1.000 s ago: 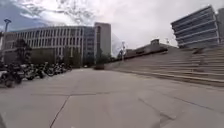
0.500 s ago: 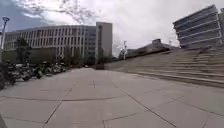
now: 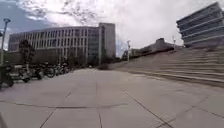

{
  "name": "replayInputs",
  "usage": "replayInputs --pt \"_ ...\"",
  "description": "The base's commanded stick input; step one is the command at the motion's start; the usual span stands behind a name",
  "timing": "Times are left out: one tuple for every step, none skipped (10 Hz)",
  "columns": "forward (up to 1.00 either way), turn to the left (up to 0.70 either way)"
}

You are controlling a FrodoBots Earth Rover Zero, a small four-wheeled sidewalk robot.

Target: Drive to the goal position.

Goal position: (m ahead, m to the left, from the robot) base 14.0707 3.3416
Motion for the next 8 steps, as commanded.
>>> replayInputs --pt "0.7 0.0" --pt "0.7 0.0" --pt "0.7 0.0" --pt "0.7 0.0" --pt "0.7 0.0" --pt "0.7 0.0" --pt "0.7 0.0" --pt "0.7 0.0"
